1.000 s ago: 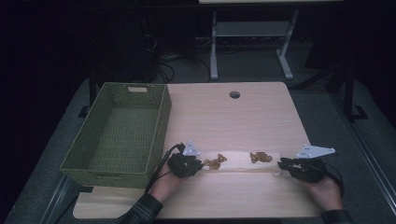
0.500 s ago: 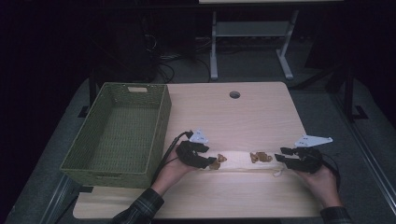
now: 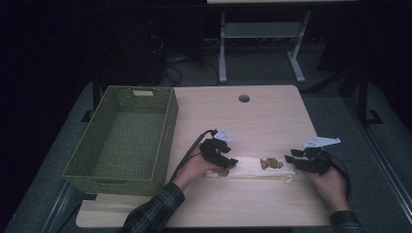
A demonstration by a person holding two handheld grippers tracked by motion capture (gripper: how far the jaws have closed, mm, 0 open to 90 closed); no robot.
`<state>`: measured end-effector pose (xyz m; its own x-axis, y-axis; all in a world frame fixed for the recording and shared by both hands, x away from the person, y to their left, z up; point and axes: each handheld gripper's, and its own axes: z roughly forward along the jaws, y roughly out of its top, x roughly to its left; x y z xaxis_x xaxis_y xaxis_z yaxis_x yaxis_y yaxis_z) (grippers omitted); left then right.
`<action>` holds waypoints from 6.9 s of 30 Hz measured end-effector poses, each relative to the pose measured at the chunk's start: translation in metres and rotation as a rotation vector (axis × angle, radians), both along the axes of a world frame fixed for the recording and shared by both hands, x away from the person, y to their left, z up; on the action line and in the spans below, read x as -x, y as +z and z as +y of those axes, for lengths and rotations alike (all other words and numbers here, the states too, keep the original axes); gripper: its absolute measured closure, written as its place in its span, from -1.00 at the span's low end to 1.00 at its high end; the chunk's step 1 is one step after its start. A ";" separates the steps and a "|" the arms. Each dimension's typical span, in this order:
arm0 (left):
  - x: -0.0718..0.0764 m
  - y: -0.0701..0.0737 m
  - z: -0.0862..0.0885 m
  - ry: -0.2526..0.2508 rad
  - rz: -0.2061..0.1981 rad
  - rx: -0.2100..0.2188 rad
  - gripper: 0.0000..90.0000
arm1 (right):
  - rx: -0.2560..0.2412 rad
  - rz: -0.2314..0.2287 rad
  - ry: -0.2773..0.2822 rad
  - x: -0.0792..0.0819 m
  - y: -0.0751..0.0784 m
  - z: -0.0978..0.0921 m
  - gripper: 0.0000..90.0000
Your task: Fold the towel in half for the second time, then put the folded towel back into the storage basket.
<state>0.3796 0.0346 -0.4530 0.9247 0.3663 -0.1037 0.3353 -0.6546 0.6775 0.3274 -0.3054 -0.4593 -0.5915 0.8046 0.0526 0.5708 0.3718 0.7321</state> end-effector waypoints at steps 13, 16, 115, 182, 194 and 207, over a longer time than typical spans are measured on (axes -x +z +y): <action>0.003 -0.010 -0.010 -0.040 -0.019 -0.054 0.05 | -0.016 0.057 0.013 -0.005 -0.014 -0.001 0.40; 0.005 -0.010 -0.011 -0.044 -0.013 -0.047 0.16 | -0.024 0.055 0.023 -0.004 -0.015 -0.001 0.50; 0.058 0.172 0.274 0.445 -0.176 0.153 0.89 | -0.088 -0.281 0.432 -0.116 0.166 0.282 0.89; 0.054 0.104 0.354 0.602 -0.119 0.140 -0.06 | 0.000 -0.084 0.444 -0.188 0.081 0.423 0.49; 0.064 0.127 0.319 0.605 -0.153 0.194 -0.20 | -0.034 -0.115 0.404 -0.175 0.106 0.387 0.02; 0.056 0.138 0.239 0.549 -0.153 0.214 -0.42 | -0.037 -0.127 0.366 -0.145 0.117 0.299 -0.27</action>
<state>0.3235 0.2732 -0.3146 0.6171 0.7794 -0.1081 0.4736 -0.2582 0.8420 0.4725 -0.0068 -0.3421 -0.8427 0.5382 -0.0145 0.3090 0.5057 0.8055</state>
